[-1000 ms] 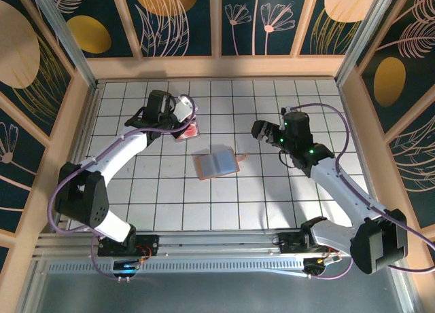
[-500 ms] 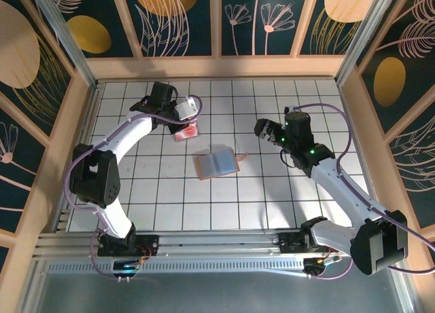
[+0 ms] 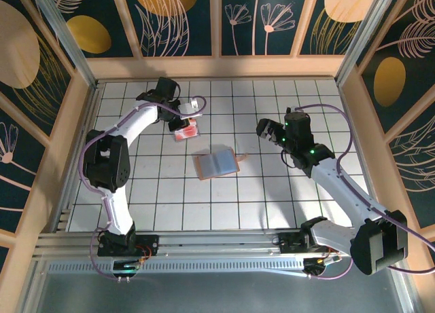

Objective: Take the credit cards out of the card holder

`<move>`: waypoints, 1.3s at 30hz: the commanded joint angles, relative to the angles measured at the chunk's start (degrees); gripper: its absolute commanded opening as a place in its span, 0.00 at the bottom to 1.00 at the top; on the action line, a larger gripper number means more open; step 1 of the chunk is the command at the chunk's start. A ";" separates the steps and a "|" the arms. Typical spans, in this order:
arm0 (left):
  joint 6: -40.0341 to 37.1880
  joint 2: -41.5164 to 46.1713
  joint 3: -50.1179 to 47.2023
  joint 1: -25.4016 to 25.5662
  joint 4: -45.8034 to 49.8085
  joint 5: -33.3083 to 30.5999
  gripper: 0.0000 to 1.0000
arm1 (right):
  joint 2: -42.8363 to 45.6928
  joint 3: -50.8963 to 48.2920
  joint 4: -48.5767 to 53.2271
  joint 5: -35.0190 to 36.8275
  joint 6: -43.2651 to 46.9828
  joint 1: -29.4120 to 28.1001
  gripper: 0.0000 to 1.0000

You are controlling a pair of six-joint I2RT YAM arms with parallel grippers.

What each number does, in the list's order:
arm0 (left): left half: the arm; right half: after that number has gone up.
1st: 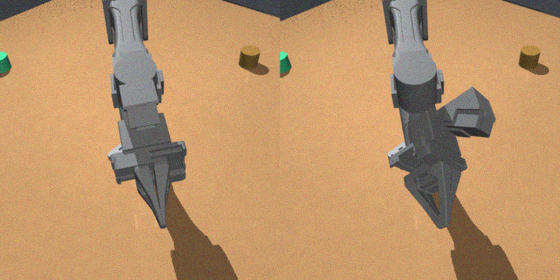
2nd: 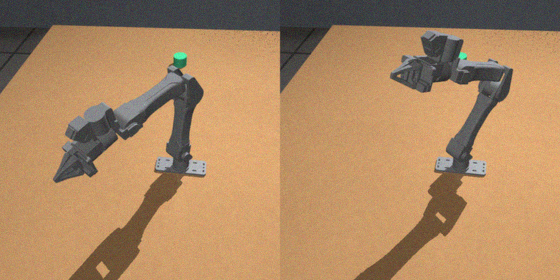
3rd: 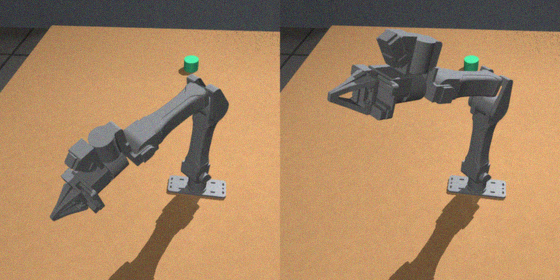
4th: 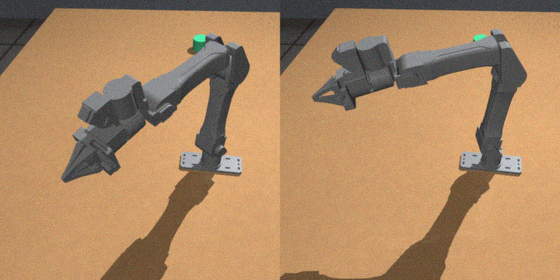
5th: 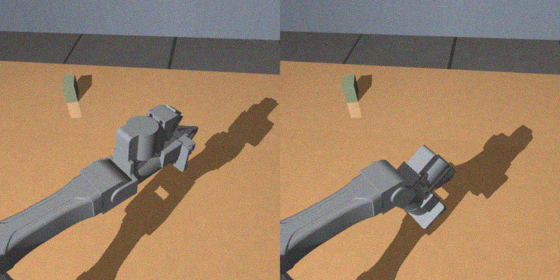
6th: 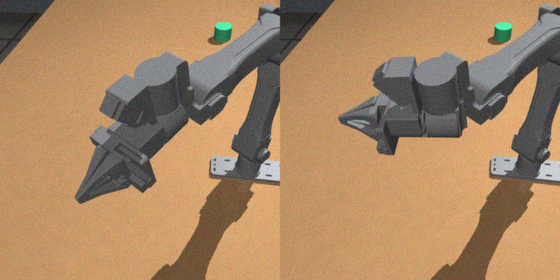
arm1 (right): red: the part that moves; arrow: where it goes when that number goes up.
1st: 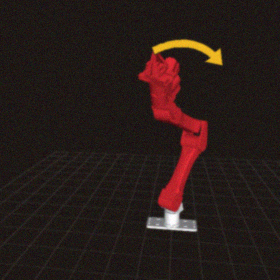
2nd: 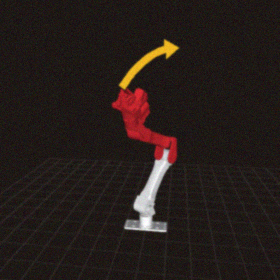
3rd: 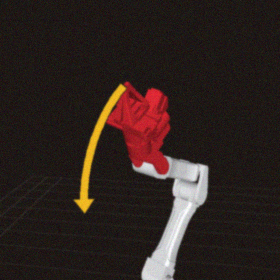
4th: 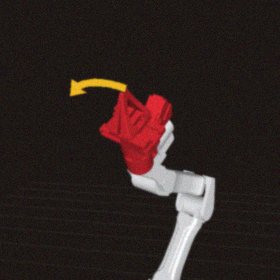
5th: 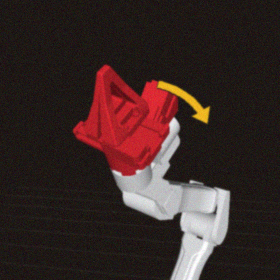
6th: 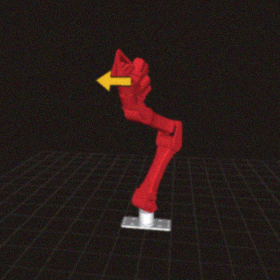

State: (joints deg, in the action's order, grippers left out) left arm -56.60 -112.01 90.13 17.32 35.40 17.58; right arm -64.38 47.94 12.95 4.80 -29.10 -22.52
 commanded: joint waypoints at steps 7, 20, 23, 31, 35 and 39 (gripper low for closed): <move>-2.90 -3.31 3.29 -0.45 4.34 1.18 0.00 | -1.63 2.43 0.84 1.70 -1.13 0.43 0.99; -1.76 -6.45 5.41 -0.48 4.71 -0.84 0.00 | -0.03 1.28 1.20 1.32 -1.83 0.45 0.99; -1.60 -6.64 5.17 -0.49 3.93 -1.40 0.00 | 0.00 1.32 1.12 1.10 -1.83 0.41 0.99; -0.97 -8.09 6.18 -0.45 4.21 -2.10 0.07 | 0.00 1.12 0.76 -0.13 -2.01 0.46 0.99; -0.66 -8.24 7.40 -0.47 5.29 -1.55 0.14 | 0.04 1.01 0.61 -0.40 -2.03 0.40 0.99; 0.06 -8.15 8.20 -0.46 5.38 -1.85 0.16 | 0.16 1.09 0.51 -0.49 -1.92 0.41 0.99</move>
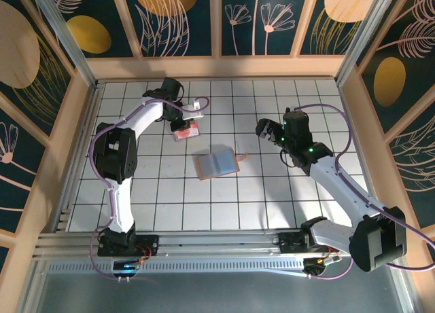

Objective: Take the credit cards out of the card holder

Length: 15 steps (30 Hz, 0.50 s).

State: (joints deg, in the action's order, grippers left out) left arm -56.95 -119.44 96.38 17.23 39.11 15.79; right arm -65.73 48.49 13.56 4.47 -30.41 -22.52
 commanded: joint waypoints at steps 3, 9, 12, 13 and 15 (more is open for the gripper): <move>0.76 -0.55 2.62 -0.39 2.23 0.03 0.21 | 1.70 0.54 -0.02 -0.25 -0.52 0.33 0.99; 2.37 0.97 3.09 -0.38 2.06 0.11 0.19 | 1.84 -0.05 0.01 -0.43 0.00 0.26 0.99; 3.99 2.86 2.75 -0.36 1.89 0.81 0.19 | 1.09 0.03 0.24 -0.43 0.42 -0.24 0.99; 4.65 3.67 2.41 -0.39 1.48 0.98 0.19 | 0.93 0.23 0.30 -0.17 0.68 -0.46 0.99; 7.13 5.90 1.05 -0.40 -0.30 1.17 0.19 | 0.37 0.56 0.66 0.54 1.23 -1.60 0.99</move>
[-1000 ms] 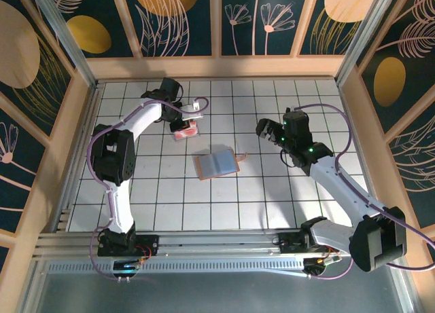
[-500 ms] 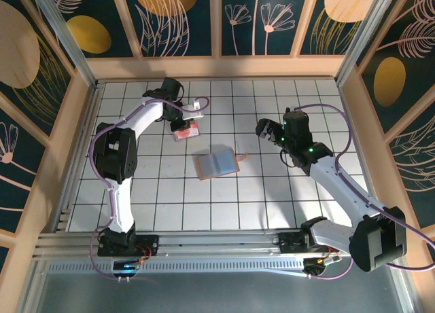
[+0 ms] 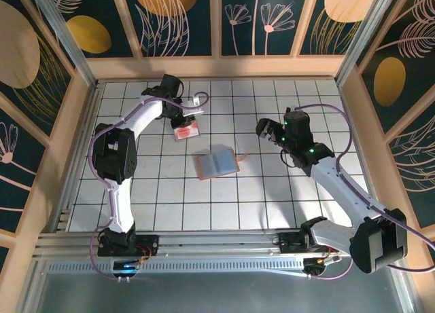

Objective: Take the credit cards out of the card holder

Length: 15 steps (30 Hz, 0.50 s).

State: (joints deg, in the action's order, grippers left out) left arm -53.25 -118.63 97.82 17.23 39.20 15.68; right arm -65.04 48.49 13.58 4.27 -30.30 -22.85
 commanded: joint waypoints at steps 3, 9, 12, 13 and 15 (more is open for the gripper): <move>6.91 8.56 -2.31 -0.45 -2.44 1.78 0.21 | -1.22 1.30 1.07 2.17 1.94 -3.31 0.98; 14.01 17.38 -9.05 -0.38 -9.12 2.99 0.31 | -3.53 3.10 2.62 5.97 3.87 -8.10 0.96; 17.04 22.09 -12.89 -0.37 -12.67 3.45 0.42 | -4.84 4.13 3.71 7.66 4.60 -10.70 0.96; 17.97 23.29 -14.13 -0.37 -13.64 3.40 0.48 | -5.20 4.44 3.98 7.91 4.81 -11.38 0.95; 20.29 25.51 -16.52 -0.37 -15.89 3.09 0.56 | -5.97 4.97 4.25 8.04 5.40 -12.86 0.94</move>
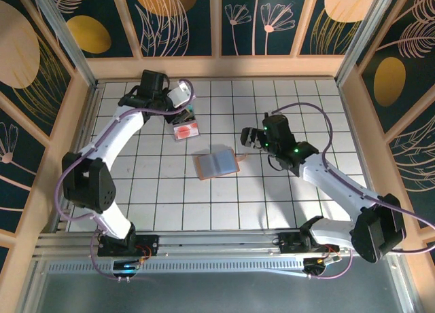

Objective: Take the credit cards out of the card holder

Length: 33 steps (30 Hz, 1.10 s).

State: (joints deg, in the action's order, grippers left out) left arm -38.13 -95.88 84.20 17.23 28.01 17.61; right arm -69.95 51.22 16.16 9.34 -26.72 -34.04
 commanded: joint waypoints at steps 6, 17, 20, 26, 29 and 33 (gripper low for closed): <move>17.92 10.05 -11.82 -0.36 -14.30 -3.32 0.99 | -5.81 4.80 3.11 2.91 2.99 -7.80 0.87; 50.69 18.77 -23.81 -0.36 -19.49 -38.67 0.99 | -23.79 14.97 7.62 5.39 4.49 -19.44 0.74; 54.59 20.95 -27.61 -0.36 -19.87 -41.53 0.99 | -29.12 17.99 9.22 5.68 5.25 -21.20 0.70; 59.50 24.08 -33.31 -0.41 -21.31 -45.00 0.99 | -35.88 21.86 9.05 2.90 6.75 -22.72 0.64; 60.45 25.11 -34.94 -0.38 -21.74 -45.16 0.99 | -38.42 23.23 8.92 1.23 7.69 -23.17 0.59; 60.70 25.30 -36.04 -0.39 -22.30 -44.16 0.99 | -41.21 24.64 9.69 0.87 8.35 -23.59 0.58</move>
State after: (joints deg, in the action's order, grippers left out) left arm 20.32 -71.72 49.04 17.15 8.12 -25.61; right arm -109.40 73.80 24.08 10.70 -19.62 -57.06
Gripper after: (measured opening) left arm 0.988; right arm 0.585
